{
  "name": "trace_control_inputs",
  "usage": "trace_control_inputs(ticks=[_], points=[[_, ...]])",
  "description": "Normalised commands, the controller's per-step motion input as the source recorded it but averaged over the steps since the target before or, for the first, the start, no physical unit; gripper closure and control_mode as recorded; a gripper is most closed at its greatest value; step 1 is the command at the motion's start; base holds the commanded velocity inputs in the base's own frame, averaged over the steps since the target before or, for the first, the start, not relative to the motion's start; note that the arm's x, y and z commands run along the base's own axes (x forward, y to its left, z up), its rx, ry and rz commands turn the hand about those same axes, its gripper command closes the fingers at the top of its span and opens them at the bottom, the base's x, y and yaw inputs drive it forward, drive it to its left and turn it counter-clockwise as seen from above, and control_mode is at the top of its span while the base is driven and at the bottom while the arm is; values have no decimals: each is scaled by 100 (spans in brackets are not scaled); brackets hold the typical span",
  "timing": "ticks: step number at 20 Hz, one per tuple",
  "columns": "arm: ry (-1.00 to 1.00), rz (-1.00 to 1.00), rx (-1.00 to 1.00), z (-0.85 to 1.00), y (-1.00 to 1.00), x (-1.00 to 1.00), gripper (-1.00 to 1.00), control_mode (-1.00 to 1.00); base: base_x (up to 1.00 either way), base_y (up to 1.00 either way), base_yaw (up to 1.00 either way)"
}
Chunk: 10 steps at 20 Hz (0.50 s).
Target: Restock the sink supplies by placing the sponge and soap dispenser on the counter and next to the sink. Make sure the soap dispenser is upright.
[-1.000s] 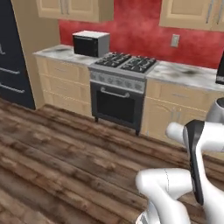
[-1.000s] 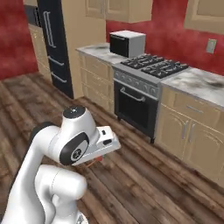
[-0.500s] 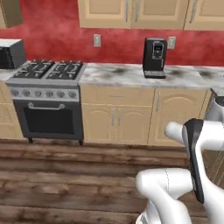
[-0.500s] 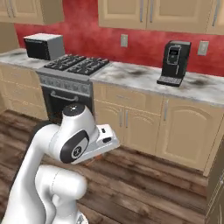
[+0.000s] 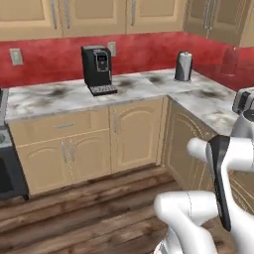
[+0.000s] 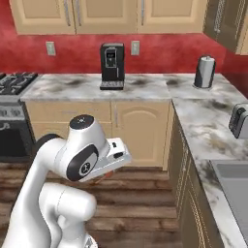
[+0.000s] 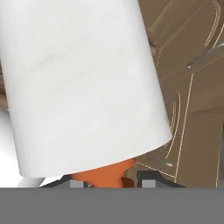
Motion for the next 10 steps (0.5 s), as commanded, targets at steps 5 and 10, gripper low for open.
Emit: trace_control_inputs(ticks=[5, 10], points=[[0, 0, 0, 0, 0, 0, 100, 100, 11, 1, -78], [0, 0, 0, 0, 0, 0, 100, 100, 1, 0, -84]])
